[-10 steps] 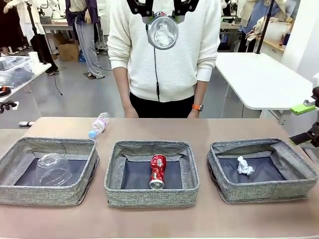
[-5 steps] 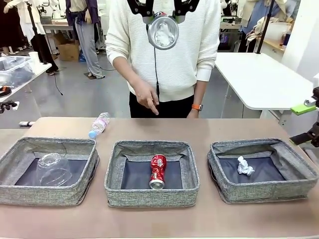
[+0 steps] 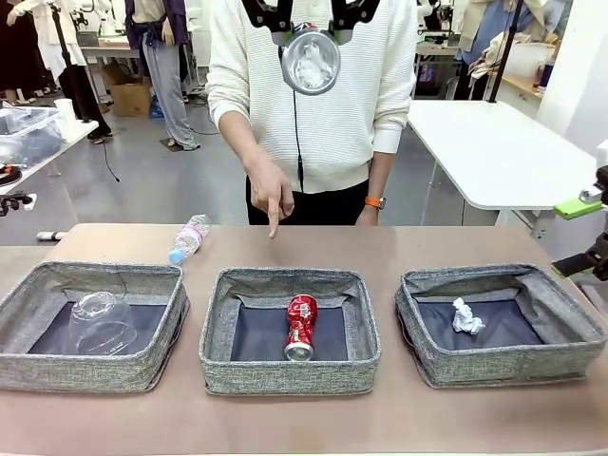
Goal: Sort the waste into the appropriate baskets.
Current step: Place the picked waste into the Fabric basket indicated by the person.
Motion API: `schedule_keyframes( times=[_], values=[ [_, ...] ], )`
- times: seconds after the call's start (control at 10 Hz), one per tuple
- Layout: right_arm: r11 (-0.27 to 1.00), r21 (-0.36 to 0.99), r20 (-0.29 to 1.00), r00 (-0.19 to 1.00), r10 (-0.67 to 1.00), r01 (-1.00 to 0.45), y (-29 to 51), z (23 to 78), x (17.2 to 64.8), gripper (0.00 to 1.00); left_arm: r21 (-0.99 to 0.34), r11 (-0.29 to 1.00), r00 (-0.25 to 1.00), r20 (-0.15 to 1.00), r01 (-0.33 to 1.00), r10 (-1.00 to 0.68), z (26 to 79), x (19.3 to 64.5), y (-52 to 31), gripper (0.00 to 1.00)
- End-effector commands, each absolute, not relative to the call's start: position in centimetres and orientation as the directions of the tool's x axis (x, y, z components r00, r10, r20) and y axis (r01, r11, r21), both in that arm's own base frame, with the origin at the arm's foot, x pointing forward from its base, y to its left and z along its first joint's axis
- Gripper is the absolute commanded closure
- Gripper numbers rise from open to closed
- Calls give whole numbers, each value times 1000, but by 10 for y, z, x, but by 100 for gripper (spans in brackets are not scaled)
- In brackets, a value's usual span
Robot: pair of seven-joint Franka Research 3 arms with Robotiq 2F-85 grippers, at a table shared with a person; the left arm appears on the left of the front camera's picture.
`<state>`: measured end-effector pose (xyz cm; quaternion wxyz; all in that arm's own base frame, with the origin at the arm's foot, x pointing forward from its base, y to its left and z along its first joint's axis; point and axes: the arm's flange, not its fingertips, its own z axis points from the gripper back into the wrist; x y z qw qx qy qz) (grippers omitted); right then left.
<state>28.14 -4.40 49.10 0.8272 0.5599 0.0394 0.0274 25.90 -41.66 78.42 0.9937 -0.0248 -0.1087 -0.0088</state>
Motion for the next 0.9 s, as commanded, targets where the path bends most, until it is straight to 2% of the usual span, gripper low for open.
schedule_keyframes(
  times=[0.0, 0.1, 0.2, 0.4, 0.5, 0.6, 0.7, 0.8],
  values=[
    [355, 935, -26, 995, 96, -10, -45, 493, 282, 0, -49, 999, 973, 231, 14, -3, 783, 258, -414, 67],
    [355, 935, -26, 995, 96, -10, -45, 493, 282, 0, -47, 999, 976, 216, 23, -12, 784, 259, -417, 67],
    [355, 935, -26, 995, 96, -10, -45, 493, 282, 0, 18, 1000, 970, 244, -11, 7, 767, 257, -412, 67],
    [355, 935, -26, 995, 96, -10, -45, 493, 282, 0, 15, 999, 961, 272, 49, -51, 715, 252, -398, 67],
    [355, 935, -26, 995, 96, -10, -45, 493, 282, 0, -10, 994, 964, 242, 112, -106, 671, 258, -392, 67],
    [355, 935, -26, 995, 96, -10, -45, 493, 282, 0, -2, 996, 978, 188, 88, -86, 625, 268, -389, 67],
    [355, 935, -26, 995, 96, -10, -45, 493, 282, 0, -52, 990, 981, 149, 133, -124, 582, 276, -394, 67],
    [355, 935, -26, 995, 96, -10, -45, 493, 282, 0, -45, 991, 982, 146, 129, -122, 542, 288, -395, 67]
  ],
)
